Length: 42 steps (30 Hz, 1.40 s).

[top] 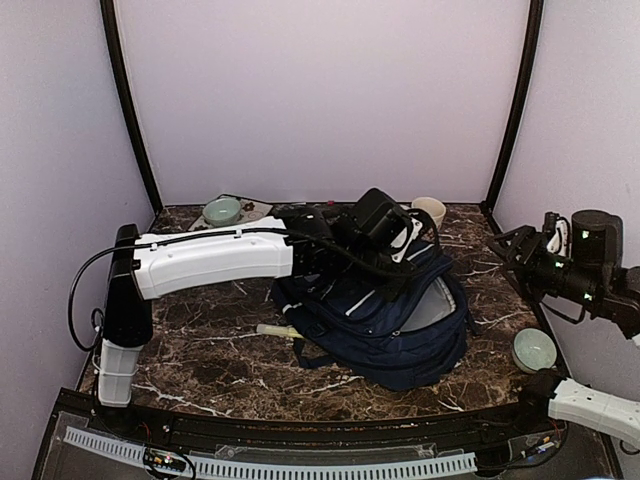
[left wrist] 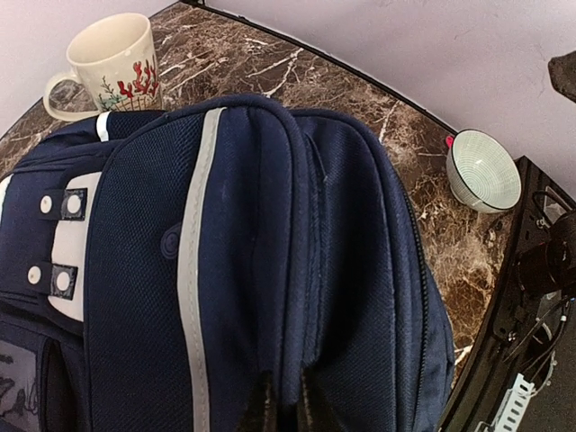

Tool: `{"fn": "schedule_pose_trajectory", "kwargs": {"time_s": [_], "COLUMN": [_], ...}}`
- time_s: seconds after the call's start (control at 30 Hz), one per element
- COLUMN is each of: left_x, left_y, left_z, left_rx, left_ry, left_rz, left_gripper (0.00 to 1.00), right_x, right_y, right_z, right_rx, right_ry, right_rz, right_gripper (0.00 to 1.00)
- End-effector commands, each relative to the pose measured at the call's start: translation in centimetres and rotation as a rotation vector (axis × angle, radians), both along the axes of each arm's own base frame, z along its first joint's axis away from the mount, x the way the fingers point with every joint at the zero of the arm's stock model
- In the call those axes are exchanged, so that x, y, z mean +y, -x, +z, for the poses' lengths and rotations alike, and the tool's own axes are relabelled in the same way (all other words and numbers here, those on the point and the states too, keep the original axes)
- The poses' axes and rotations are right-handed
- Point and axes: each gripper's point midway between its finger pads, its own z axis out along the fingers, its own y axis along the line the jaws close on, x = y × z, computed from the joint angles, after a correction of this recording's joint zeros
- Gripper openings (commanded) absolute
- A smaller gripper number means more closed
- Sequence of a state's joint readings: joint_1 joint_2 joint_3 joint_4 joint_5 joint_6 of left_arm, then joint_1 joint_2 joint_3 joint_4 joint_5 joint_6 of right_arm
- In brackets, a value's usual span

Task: Pack the student bag
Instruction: Set the student bag in the upper front pocket, then adjust the pen at the center of the board.

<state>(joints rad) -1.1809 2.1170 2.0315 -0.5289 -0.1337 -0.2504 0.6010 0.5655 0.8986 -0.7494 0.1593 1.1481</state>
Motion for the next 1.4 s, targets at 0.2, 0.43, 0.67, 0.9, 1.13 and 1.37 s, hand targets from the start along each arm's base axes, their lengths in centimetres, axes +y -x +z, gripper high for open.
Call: {"fn": "schedule_pose_trajectory", "kwargs": {"time_s": [0.2,0.43,0.67,0.9,1.13,1.37], "left_x": [2.1,8.2,17.7,24.5,25.9,25.3], "left_y": [0.1,1.7,4.2,3.0,1.0,-0.5], "left_z": [4.8,6.2,-0.5,-7.7,-12.9,-16.8], "left_rx": [-0.026,-0.107,0.072,0.282,0.395,0.428], "left_ry": [0.005,-0.126,-0.320,-0.404,-0.469,-0.516], "left_rz": [0.000,-0.052,-0.113,-0.015,0.021,0.004], "left_gripper": [0.63,0.84,0.81,0.79,0.78,0.74], "right_x": [-0.7,0.0,0.1,-0.1,0.1,0.5], "right_y": [0.2,-0.5,-0.5,-0.2,-0.3,-0.4], "right_z": [-1.6,-1.6,-2.0,-2.6,-2.6,-3.3], "right_rx": [0.024,0.030,0.039,0.045,0.054,0.071], "right_ry": [0.015,0.086,0.121,0.114,0.109,0.098], "right_rz": [-0.030,0.012,0.034,0.026,0.030,0.036], "right_gripper": [0.72,0.72,0.72,0.72,0.73,0.73]}}
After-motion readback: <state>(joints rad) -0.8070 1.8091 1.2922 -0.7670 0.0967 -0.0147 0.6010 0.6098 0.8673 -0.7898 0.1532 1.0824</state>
